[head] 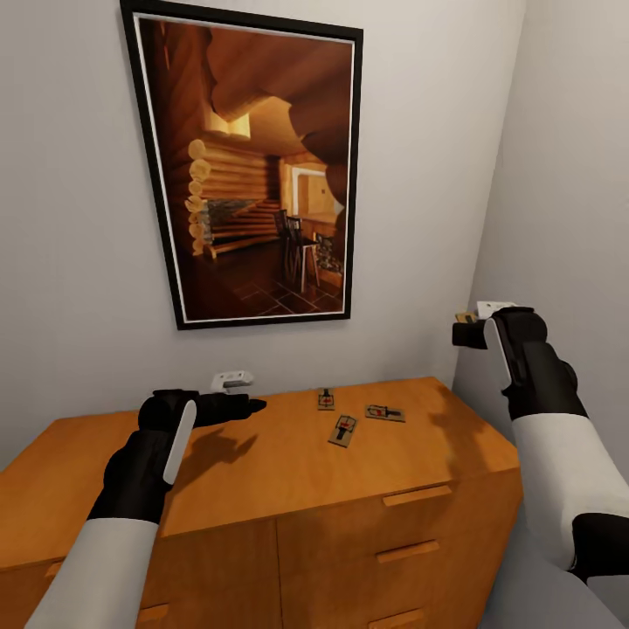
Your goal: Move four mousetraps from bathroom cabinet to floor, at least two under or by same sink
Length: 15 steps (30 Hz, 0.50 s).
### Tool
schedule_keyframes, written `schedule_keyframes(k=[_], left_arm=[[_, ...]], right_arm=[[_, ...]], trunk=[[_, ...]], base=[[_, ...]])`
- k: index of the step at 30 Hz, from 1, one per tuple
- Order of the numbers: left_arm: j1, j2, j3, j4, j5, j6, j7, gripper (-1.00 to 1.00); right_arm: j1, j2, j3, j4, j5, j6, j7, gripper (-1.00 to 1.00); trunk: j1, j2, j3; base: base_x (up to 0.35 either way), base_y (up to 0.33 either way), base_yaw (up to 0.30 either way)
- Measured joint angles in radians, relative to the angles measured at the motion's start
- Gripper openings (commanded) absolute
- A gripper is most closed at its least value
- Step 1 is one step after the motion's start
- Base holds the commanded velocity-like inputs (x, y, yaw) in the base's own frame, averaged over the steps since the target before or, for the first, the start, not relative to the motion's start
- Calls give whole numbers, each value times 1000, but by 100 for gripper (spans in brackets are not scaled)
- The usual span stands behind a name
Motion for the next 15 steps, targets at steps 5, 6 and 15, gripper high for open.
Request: schedule_keyframes(k=[5,6,15], left_arm=[[0,0,1,0,0,0,0,100],[0,0,1,0,0,0,0,100],[0,-3,2,0,0,0,0,100]], right_arm=[[0,0,0,3,0,0,0,-100],[0,0,0,3,0,0,0,-100],[0,0,0,4,0,0,0,-100]], trunk=[[0,0,0],[0,0,0],[0,0,0]], base=[[0,0,-55],[0,0,-121],[0,0,-172]])
